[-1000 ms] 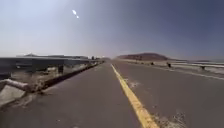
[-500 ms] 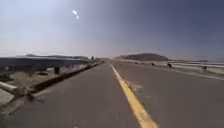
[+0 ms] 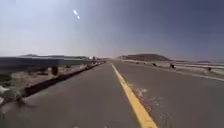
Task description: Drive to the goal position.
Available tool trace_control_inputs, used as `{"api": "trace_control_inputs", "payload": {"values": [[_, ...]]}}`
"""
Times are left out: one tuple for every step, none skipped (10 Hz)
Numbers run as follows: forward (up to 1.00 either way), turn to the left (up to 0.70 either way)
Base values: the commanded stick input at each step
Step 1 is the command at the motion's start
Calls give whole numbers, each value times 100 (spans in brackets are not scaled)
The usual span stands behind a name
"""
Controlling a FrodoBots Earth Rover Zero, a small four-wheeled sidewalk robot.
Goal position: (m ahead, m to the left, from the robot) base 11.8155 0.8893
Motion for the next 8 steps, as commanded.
{"api": "trace_control_inputs", "payload": {"values": [[50, 0], [50, 0], [50, 0], [50, 0], [50, 0], [50, 0], [50, 0], [50, 0]]}}
